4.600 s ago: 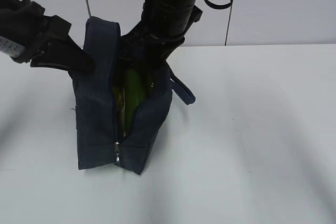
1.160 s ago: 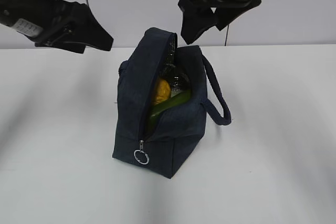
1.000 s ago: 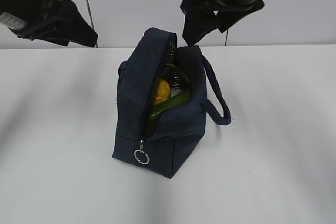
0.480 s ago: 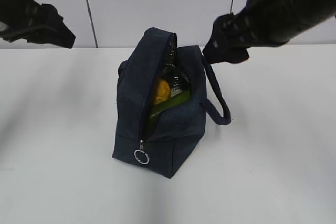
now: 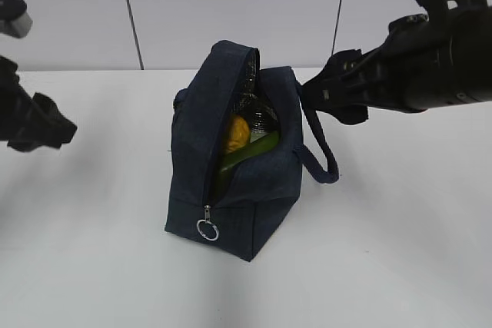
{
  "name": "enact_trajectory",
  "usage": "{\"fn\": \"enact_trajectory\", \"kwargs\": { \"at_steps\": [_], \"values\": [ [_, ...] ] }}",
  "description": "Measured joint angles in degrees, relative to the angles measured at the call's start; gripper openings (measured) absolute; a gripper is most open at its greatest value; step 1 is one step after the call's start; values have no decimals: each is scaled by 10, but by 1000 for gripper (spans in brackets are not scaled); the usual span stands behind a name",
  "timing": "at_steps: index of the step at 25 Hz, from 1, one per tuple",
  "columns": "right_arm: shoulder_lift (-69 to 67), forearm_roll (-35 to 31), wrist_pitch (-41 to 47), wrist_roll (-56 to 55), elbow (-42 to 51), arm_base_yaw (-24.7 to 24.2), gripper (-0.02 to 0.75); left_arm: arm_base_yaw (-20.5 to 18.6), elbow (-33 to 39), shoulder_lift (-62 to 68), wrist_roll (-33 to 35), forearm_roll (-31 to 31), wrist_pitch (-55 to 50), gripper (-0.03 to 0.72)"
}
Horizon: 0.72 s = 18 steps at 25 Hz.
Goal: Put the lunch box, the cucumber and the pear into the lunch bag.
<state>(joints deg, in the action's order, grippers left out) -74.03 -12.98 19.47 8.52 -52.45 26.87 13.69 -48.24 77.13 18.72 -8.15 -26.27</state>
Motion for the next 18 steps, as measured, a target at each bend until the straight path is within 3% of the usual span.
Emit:
{"fn": "enact_trajectory", "kwargs": {
  "at_steps": [4,12,18],
  "values": [
    [-6,-6,-55,0,0,0,582,12,24,-2,0,10,-2,301],
    [-8,-17,-31,0,0,0,583,13,24,-3,0,-103,21,258],
    [-8,-17,-31,34,1,0,582,21,25,-3,7,-126,40,244]
  ]
}}
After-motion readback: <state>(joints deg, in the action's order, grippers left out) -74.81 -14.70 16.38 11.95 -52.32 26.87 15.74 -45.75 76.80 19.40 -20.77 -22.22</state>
